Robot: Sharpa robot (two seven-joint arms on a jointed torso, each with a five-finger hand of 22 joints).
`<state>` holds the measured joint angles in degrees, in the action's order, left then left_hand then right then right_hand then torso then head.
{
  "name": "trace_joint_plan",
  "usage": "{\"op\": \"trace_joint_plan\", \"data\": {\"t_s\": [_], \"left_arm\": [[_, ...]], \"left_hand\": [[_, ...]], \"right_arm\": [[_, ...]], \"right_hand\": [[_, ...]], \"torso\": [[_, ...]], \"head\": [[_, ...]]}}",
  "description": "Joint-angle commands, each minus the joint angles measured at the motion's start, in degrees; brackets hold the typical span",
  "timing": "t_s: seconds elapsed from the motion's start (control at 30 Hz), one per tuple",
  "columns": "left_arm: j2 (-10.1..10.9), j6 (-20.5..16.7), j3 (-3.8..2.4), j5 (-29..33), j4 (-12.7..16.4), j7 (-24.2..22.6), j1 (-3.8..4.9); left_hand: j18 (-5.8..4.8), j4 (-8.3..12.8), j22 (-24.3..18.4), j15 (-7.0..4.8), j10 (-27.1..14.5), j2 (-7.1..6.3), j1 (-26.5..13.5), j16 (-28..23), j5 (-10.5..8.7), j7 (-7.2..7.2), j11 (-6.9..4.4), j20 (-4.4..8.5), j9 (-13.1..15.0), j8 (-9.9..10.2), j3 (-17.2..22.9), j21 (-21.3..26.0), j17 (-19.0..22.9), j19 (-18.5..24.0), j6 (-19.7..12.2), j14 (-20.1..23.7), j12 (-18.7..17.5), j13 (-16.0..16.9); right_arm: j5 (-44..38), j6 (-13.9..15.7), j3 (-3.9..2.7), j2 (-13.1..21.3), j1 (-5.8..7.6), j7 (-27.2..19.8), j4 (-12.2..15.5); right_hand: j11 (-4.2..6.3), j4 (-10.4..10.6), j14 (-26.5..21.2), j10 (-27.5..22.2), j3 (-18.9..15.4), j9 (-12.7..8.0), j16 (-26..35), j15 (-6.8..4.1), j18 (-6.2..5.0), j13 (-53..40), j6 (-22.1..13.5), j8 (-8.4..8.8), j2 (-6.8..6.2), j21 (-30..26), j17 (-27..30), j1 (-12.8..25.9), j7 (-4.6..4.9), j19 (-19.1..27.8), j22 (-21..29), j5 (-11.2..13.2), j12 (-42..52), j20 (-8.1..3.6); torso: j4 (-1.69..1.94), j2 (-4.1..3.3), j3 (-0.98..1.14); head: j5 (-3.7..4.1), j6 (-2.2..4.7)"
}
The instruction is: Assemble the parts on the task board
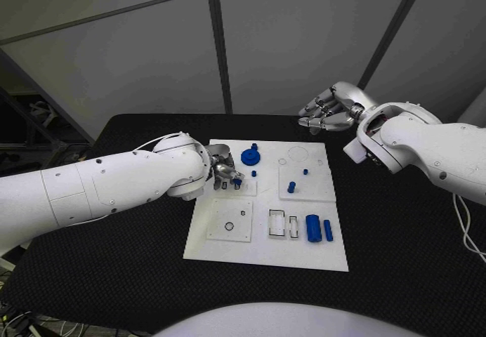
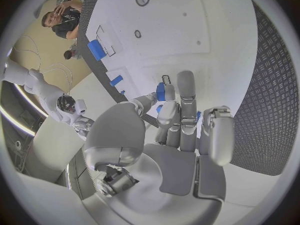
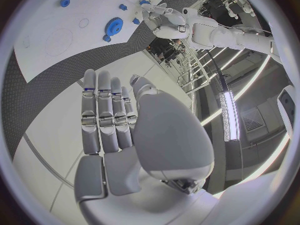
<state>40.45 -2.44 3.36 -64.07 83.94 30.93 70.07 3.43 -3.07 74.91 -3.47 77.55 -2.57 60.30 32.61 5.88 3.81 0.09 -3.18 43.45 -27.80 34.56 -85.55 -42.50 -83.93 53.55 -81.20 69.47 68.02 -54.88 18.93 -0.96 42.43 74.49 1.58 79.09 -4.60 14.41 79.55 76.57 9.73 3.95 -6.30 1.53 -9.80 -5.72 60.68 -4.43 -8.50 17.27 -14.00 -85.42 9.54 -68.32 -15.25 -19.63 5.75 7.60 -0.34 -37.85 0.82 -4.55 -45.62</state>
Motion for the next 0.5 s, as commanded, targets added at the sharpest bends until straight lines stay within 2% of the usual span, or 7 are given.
{"op": "trace_joint_plan", "data": {"t_s": [0.03, 0.5], "left_arm": [[-0.12, 2.00, -0.02, -3.08, -0.01, 0.09, 0.03], [-0.32, 3.56, 0.01, -4.21, -0.13, 0.20, -0.16]], "left_hand": [[-1.76, 8.73, 8.83, -0.10, 0.89, 0.46, -0.15, -0.26, 0.31, -0.18, -0.63, 0.23, 0.16, -0.38, 9.00, -0.22, -0.06, -1.51, -0.19, -0.13, 0.29, 0.15], [-1.72, 8.94, 8.68, -0.15, 0.94, 0.42, -0.16, -0.31, 0.43, -0.25, -0.70, 0.26, 0.40, -0.53, 9.26, -0.11, -0.08, -1.39, -0.17, -0.14, 0.40, 0.23]], "right_arm": [[-0.07, -0.37, -0.03, -0.12, 0.12, -0.29, 0.04], [-0.08, -0.98, -0.02, -0.27, 0.11, -0.34, -0.15]], "right_hand": [[-0.17, -0.20, -0.27, -0.34, -0.01, 0.00, 0.04, 0.11, -0.56, -0.08, -0.39, -0.13, 0.03, -0.13, -0.09, 0.39, -0.19, -0.16, 0.07, -0.20, -0.02, -0.05], [-0.25, -0.01, -0.33, -0.43, -0.11, -0.01, 0.08, 0.17, -0.54, -0.18, -0.48, -0.11, 0.02, -0.22, -0.25, 0.71, -0.12, -0.12, 0.12, -0.18, -0.03, -0.01]], "torso": [[-0.04, 0.00, 0.02], [0.00, 0.02, 0.03]], "head": [[-0.11, -0.05], [-0.38, -0.28]]}}
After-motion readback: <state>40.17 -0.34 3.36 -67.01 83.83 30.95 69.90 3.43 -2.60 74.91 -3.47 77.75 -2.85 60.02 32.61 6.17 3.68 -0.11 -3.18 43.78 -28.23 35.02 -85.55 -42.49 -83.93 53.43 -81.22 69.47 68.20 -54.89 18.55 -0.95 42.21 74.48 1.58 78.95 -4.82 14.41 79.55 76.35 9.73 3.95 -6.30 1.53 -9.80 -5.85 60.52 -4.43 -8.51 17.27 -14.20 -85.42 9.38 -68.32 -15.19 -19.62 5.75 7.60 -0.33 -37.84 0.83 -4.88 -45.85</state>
